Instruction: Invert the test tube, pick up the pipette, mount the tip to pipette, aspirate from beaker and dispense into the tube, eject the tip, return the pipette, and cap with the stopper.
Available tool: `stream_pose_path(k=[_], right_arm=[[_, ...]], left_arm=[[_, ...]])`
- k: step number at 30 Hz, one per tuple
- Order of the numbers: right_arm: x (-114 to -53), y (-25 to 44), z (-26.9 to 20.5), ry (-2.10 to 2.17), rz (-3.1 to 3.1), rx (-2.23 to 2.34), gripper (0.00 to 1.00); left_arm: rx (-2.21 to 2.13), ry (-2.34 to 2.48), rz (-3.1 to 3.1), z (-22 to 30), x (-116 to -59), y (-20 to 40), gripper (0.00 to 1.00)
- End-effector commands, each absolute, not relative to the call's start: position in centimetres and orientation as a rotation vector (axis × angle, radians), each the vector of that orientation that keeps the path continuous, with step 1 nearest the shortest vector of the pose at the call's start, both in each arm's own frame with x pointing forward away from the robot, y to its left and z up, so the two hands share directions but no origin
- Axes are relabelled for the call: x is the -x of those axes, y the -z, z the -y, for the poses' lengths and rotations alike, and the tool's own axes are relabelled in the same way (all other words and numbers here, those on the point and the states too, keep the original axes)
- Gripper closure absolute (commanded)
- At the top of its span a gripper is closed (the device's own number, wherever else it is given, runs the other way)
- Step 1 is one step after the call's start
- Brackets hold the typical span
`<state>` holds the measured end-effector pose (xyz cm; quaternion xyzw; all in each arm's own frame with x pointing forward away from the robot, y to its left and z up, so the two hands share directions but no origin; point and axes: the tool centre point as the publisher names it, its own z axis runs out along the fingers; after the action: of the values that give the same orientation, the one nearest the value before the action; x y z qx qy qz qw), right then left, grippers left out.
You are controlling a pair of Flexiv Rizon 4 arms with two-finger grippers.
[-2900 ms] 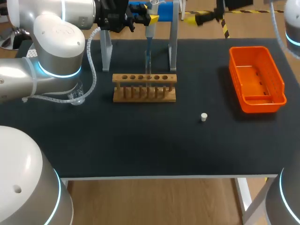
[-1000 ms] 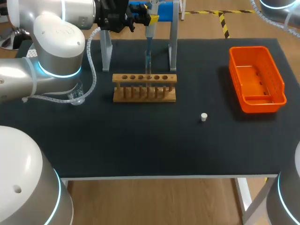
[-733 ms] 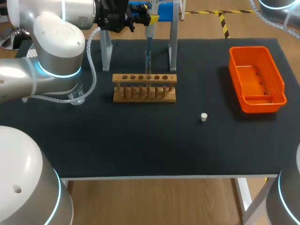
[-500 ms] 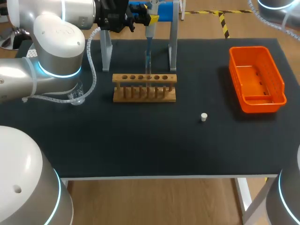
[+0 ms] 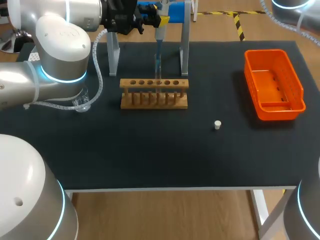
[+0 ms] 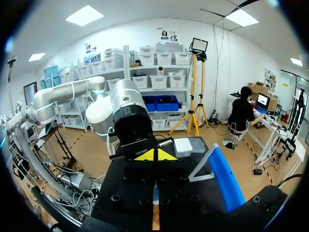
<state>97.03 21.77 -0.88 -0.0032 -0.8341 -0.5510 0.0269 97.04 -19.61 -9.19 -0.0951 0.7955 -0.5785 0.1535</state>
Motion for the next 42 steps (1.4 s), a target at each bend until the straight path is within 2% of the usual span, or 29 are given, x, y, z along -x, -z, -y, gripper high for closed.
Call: stream_pose_path(k=[1,42], right_arm=[[-97.2,1.1,-21.8,1.691,2.574,0.009,1.00],[-96.8,3.3,-22.0,1.603,2.597,0.013,1.00]], left_arm=[[0.271,1.658,-2.283,19.5,-97.0,9.1,1.00],[0.271,1.658,-2.283,19.5,-97.0,9.1,1.00]])
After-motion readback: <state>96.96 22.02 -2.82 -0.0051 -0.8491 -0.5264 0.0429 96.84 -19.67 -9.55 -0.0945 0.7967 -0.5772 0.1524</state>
